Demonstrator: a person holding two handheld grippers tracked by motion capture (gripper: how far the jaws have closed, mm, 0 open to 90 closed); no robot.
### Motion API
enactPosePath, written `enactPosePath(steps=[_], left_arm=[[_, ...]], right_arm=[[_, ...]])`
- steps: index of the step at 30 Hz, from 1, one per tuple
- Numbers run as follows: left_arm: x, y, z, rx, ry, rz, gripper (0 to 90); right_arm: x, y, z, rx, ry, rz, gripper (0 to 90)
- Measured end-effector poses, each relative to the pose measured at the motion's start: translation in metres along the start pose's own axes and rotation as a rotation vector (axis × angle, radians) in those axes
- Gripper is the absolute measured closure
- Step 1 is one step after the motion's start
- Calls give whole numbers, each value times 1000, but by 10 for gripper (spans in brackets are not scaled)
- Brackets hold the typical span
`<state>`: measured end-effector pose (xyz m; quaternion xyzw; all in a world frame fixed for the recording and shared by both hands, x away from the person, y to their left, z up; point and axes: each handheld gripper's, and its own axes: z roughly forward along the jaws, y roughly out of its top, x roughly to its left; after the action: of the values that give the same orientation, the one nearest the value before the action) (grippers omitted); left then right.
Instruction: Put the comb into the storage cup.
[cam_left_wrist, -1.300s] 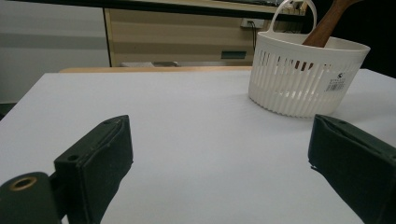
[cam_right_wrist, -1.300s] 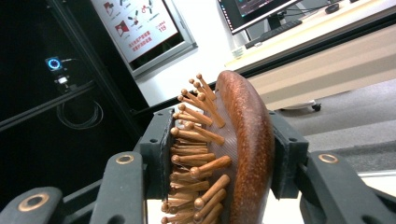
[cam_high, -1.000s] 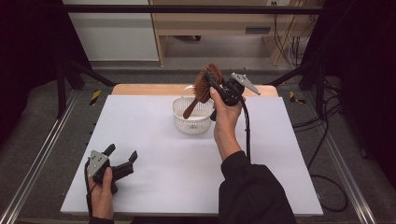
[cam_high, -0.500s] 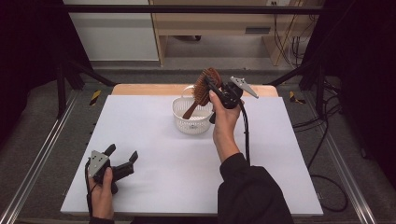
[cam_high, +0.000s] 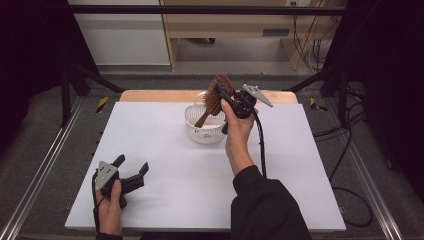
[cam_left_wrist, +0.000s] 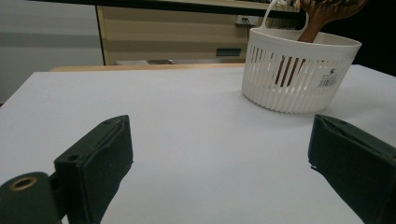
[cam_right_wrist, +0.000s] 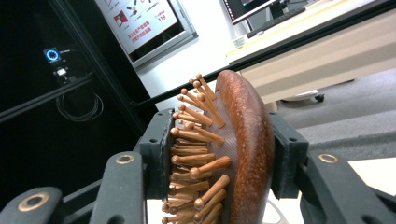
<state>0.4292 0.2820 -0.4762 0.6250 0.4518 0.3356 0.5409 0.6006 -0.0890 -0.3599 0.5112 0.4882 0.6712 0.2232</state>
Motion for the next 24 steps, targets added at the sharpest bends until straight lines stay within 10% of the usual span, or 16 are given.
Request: enactPosePath(steps=[24], left_arm=[[0,0,0,3,3,3,66]], right_arm=[[-2,-13,9,9,4,20,503]])
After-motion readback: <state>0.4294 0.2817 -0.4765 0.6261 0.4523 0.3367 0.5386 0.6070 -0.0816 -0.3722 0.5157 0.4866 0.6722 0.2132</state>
